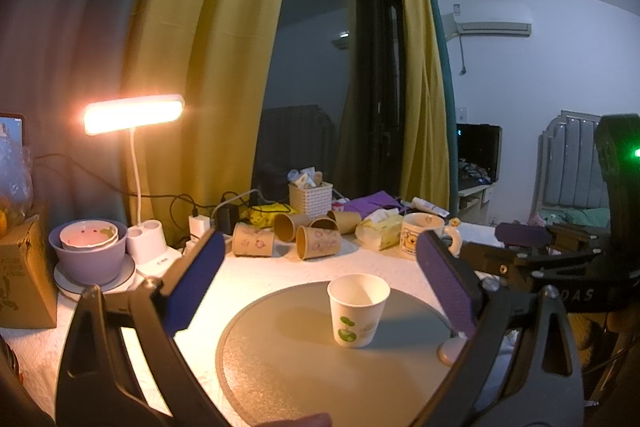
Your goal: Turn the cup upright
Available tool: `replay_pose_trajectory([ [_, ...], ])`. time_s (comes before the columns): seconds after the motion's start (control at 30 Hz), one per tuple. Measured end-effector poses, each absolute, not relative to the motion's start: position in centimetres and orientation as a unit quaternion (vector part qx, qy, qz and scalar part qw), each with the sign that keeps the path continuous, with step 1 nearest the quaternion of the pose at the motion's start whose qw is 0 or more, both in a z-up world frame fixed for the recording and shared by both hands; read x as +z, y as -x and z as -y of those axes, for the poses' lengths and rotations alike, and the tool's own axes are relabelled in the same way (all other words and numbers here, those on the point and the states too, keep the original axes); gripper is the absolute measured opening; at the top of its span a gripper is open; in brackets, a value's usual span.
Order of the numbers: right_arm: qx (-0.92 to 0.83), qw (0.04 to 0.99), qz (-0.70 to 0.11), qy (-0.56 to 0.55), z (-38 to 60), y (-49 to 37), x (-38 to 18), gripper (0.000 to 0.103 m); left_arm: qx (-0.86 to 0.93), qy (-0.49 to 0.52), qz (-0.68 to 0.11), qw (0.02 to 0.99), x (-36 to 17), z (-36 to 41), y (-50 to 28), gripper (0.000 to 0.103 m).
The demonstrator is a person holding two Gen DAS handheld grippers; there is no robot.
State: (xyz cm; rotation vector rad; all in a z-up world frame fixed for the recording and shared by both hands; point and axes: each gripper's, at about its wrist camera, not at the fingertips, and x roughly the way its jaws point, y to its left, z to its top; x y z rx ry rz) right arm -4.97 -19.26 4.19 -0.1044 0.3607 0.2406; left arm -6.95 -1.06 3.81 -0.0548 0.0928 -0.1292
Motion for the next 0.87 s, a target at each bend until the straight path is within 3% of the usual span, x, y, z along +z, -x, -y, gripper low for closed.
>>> replay_pose_trajectory([
  [0.87, 0.123, 0.974, -0.185, 0.049, 18.7, 5.3, 3.2, 0.076, -0.062, 0.030, -0.050, 0.996, 3.7, 0.7, 6.8, 0.097],
])
